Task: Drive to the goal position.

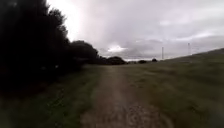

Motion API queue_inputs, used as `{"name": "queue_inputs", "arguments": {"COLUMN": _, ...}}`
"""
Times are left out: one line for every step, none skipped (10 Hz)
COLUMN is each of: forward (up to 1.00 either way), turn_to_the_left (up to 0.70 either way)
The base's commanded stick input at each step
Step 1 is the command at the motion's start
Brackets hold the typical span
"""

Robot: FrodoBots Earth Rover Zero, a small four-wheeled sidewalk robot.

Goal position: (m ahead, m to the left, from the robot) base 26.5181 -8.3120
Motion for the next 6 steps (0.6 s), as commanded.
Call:
{"name": "queue_inputs", "arguments": {"forward": 0.7, "turn_to_the_left": 0.0}}
{"name": "queue_inputs", "arguments": {"forward": 0.7, "turn_to_the_left": 0.0}}
{"name": "queue_inputs", "arguments": {"forward": 0.7, "turn_to_the_left": 0.0}}
{"name": "queue_inputs", "arguments": {"forward": 0.7, "turn_to_the_left": 0.0}}
{"name": "queue_inputs", "arguments": {"forward": 0.7, "turn_to_the_left": -0.35}}
{"name": "queue_inputs", "arguments": {"forward": 0.7, "turn_to_the_left": -0.35}}
